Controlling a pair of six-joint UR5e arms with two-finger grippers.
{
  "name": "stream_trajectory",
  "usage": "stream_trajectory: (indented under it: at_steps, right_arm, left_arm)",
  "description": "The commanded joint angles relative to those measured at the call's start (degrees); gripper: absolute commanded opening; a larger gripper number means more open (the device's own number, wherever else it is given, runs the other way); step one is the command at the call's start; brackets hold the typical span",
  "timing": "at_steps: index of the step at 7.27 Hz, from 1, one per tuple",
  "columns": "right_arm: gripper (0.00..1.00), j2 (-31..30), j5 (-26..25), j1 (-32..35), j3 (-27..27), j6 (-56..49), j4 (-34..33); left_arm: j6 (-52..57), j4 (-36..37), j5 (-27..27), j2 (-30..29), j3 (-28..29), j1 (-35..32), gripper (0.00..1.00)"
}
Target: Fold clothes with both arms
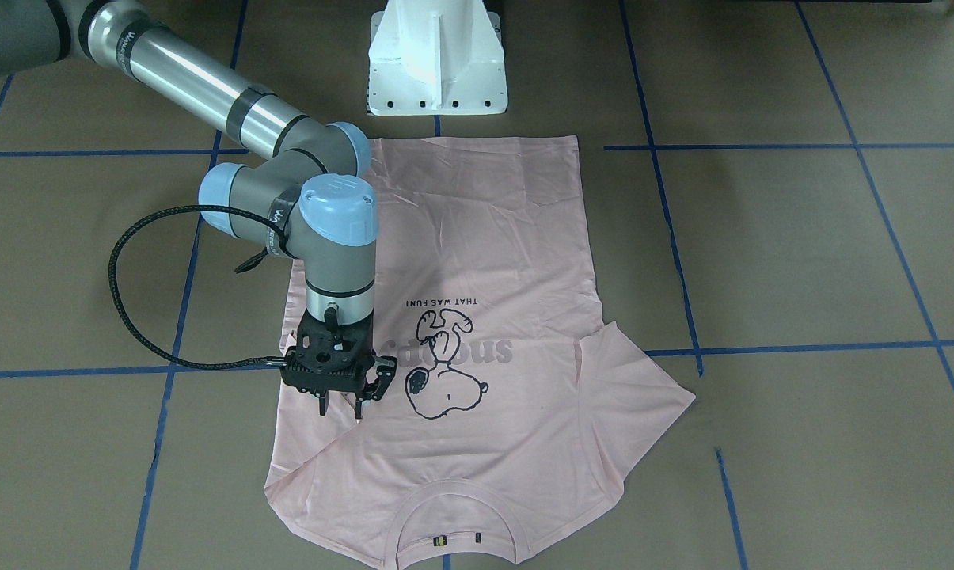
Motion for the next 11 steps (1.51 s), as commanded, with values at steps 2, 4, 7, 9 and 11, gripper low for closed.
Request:
stream_trajectory:
  at_steps: [2,4,7,9,11]
  right_arm:
    - [1.0,0.8,16.0,9.6,0.4,-12.1,-2.2]
    - [1.0,-6.4,26.9,18.3,5.8,-24.2,0.1]
    - [1.0,-15.2,33.5,24.0,7.0,-31.5,8.0]
    - [1.0,-15.1,33.5,23.9,7.1,-31.1,8.1]
    - [1.0,-15.2,33.3,23.9,7.1,-31.1,8.1]
  left_arm:
    - [-15.4,0.0,5.7,-0.9,-0.8,8.5,1.0]
    - [-27.9,0.1,11.2,-3.3,-0.9,14.9,0.88]
    - [-44.8,0.5,26.6,-6.8,1.7,28.0,0.7]
    - [-50.1,0.1,32.0,-11.3,8.9,32.7,0.63]
    - [-50.9,-0.3,34.0,-13.4,12.5,33.9,0.59]
